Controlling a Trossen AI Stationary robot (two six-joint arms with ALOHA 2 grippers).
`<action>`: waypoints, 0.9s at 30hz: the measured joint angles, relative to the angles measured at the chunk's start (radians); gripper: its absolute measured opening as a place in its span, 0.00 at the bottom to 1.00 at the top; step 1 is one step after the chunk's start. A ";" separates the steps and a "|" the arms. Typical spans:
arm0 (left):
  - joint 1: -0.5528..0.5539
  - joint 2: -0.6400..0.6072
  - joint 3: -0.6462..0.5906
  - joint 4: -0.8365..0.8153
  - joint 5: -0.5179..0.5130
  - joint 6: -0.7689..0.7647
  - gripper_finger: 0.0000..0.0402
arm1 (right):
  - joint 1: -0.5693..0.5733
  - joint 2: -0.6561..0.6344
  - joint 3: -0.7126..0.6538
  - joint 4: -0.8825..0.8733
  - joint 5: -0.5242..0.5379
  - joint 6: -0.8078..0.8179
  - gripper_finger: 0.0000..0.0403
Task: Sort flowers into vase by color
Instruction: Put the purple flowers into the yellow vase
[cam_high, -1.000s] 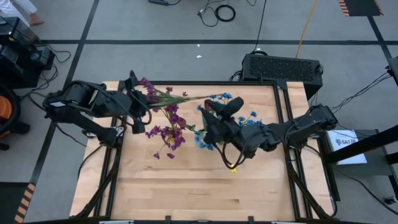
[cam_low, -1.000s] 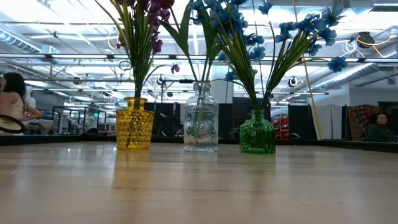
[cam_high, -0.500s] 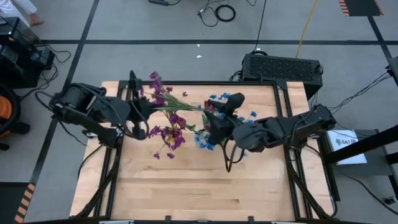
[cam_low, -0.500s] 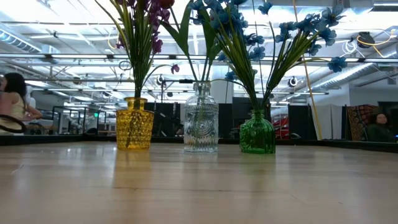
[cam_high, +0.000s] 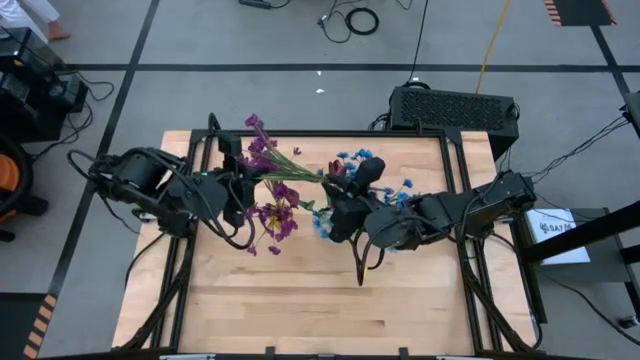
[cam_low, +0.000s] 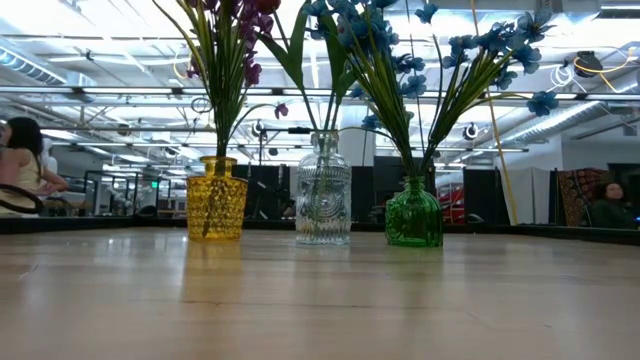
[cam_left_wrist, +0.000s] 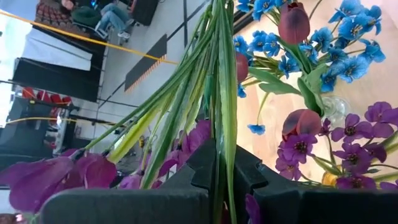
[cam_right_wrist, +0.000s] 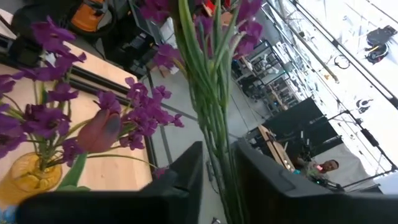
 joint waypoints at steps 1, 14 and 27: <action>0.000 0.002 0.000 0.000 -0.005 -0.001 0.06 | 0.001 0.000 0.000 0.000 -0.002 0.004 0.18; -0.003 0.002 0.000 0.046 -0.010 -0.034 0.13 | 0.008 0.000 0.000 -0.017 -0.030 0.052 0.01; -0.155 -0.043 0.000 0.051 -0.067 -0.199 0.76 | 0.107 -0.029 0.000 -0.198 -0.023 0.284 0.00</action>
